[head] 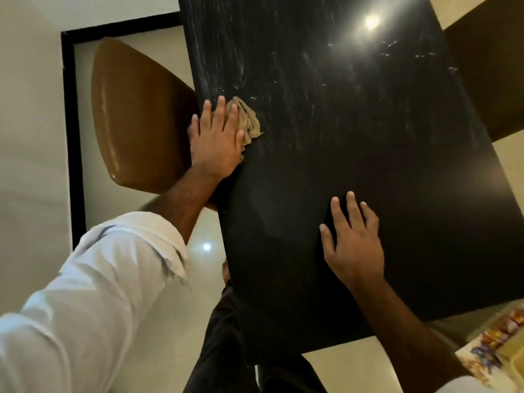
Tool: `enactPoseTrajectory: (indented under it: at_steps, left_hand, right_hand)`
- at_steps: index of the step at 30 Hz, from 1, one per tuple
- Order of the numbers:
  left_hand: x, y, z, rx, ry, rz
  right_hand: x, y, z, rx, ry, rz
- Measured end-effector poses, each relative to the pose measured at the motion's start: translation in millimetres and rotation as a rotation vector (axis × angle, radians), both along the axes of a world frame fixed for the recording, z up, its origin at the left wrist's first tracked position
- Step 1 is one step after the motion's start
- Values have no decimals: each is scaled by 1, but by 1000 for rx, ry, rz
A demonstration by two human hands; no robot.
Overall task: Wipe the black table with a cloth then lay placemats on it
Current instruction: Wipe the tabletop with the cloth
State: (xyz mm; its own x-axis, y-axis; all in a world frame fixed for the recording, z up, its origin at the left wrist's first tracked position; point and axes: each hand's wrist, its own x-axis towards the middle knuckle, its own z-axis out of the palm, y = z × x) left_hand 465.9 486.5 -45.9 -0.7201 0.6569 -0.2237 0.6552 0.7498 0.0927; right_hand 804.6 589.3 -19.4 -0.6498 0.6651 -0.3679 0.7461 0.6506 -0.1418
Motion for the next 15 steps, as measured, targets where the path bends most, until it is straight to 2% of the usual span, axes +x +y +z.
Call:
enactPoseTrajectory:
  at_steps: [3, 6, 8, 11, 15]
  left_hand:
    - [63, -18, 2, -32, 2, -104]
    - [167, -75, 4, -64, -98, -257]
    - [207, -115, 5, -81, -163, -286]
    - [183, -131, 0, -83, -151, -250]
    - [84, -78, -4, -26, -35, -183]
  right_hand:
    - [-1, 1, 2, 1, 18, -2]
    - [-1, 6, 4, 12, 19, -1]
    - [0, 9, 4, 22, 12, 14]
    - [-1, 10, 1, 43, 23, 14]
    - [1, 6, -3, 54, 68, -4]
